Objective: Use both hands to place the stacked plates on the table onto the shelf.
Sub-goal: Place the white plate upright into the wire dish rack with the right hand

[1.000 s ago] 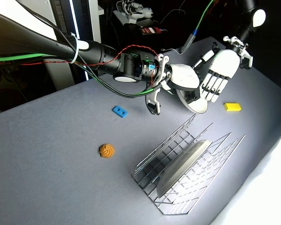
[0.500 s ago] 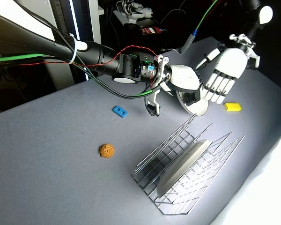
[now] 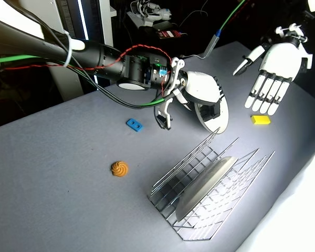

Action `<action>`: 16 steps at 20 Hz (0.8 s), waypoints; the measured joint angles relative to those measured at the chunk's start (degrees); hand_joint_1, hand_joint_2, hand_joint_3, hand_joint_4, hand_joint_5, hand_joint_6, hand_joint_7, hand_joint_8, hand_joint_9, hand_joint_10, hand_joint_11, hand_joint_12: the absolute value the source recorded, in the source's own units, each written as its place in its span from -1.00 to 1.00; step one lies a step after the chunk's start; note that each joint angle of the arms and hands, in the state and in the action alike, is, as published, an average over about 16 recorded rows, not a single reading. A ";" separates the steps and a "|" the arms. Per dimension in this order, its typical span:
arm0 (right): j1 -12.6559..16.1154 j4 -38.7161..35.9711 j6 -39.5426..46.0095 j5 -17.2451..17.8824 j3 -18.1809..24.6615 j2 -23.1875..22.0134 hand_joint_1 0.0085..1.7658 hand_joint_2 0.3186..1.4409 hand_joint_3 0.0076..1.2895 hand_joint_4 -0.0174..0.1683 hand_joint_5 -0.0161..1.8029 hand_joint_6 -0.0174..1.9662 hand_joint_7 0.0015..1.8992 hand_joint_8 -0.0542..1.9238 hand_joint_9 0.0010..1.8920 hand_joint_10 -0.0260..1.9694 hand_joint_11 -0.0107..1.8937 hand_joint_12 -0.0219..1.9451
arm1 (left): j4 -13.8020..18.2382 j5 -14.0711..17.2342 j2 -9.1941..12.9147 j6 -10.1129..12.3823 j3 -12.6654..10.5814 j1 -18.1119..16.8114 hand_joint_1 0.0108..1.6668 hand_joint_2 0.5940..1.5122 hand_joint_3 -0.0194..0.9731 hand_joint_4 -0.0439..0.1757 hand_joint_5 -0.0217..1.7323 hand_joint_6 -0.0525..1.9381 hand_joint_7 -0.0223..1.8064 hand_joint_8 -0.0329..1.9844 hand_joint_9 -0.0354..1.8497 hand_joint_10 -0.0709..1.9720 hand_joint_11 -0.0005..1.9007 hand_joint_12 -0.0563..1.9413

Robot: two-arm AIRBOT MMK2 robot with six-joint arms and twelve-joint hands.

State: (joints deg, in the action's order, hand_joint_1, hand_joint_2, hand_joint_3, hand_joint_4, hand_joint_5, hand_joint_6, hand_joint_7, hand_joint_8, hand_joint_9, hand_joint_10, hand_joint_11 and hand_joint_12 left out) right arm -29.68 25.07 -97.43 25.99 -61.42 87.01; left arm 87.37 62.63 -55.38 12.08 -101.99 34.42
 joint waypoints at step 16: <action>7.19 1.60 1.18 -4.04 14.57 -13.58 0.41 0.24 -0.99 -0.89 0.05 -0.20 0.11 0.10 0.14 0.03 -0.06 0.35 | 1.93 -0.11 0.21 2.05 1.25 -4.75 -0.99 0.33 -0.92 -0.62 -0.87 -0.93 -0.87 -0.96 -0.88 -0.92 -0.98 -0.93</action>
State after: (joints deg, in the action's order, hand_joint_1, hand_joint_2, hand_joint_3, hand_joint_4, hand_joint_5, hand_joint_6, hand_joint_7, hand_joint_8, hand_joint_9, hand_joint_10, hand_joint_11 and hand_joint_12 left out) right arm -22.49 26.67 -96.25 21.96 -46.85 73.43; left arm 89.30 62.51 -55.17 14.13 -100.74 29.67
